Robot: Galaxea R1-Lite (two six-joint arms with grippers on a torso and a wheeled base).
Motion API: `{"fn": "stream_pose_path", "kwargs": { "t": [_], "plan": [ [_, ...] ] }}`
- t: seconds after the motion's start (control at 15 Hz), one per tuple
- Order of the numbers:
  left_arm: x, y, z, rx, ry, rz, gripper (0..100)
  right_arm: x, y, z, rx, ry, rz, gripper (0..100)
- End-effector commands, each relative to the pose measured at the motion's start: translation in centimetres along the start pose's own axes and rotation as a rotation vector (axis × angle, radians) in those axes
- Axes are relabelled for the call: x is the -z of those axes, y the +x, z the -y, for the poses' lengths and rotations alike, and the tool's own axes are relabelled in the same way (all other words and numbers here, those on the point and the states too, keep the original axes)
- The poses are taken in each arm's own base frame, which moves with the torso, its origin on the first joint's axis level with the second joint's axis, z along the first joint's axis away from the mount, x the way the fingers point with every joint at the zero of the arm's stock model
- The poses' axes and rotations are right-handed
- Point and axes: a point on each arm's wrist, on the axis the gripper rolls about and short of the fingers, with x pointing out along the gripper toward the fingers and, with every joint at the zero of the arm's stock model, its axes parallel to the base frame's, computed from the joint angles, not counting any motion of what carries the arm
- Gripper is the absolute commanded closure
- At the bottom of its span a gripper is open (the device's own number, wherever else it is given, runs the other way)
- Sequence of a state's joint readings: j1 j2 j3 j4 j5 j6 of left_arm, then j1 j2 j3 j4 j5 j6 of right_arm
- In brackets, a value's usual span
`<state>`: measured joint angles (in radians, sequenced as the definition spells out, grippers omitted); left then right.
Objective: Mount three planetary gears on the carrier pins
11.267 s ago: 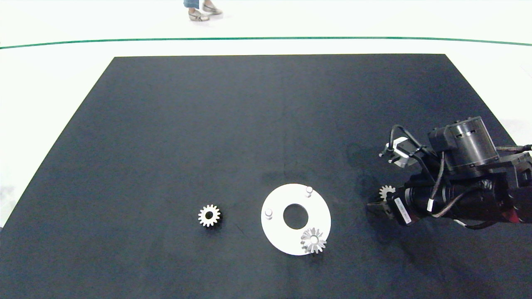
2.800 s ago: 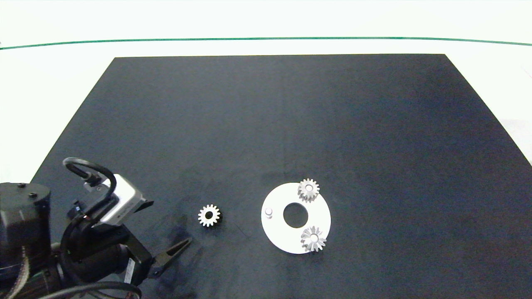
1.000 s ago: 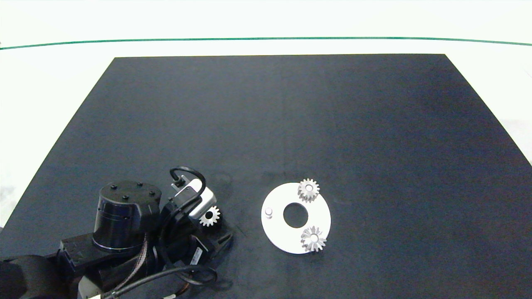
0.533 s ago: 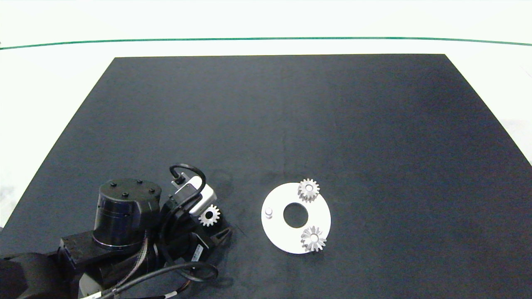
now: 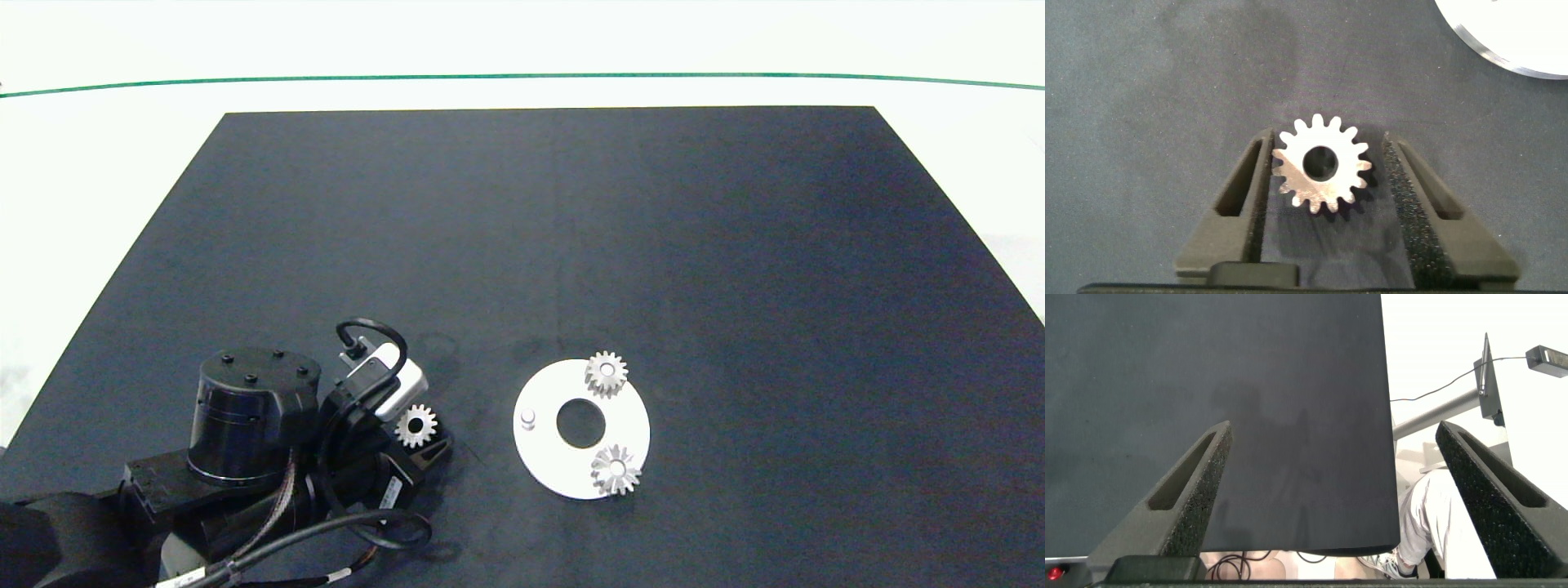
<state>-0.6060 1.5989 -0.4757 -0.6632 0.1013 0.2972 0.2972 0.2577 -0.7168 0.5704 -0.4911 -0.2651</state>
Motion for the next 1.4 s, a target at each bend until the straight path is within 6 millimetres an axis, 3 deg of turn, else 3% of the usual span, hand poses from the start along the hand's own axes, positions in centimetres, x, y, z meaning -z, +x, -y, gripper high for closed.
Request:
{"fn": "stream_pose_path", "kwargs": {
  "t": [0.07, 1.07, 1.4],
  "plan": [
    [-0.1, 0.0, 0.0, -0.001, 0.004, 0.004, 55, 0.0, -0.1, 0.1, 0.003, -0.001, 0.000, 0],
    [-0.1, 0.2, 0.1, 0.002, 0.010, 0.001, 85, 0.0, -0.1, 0.1, 0.002, 0.000, 0.003, 0],
    [-1.9, -0.9, 1.1, 0.036, 0.034, 0.086, 87, 0.1, -0.1, 0.0, 0.002, -0.002, -0.001, 0]
  ]
}}
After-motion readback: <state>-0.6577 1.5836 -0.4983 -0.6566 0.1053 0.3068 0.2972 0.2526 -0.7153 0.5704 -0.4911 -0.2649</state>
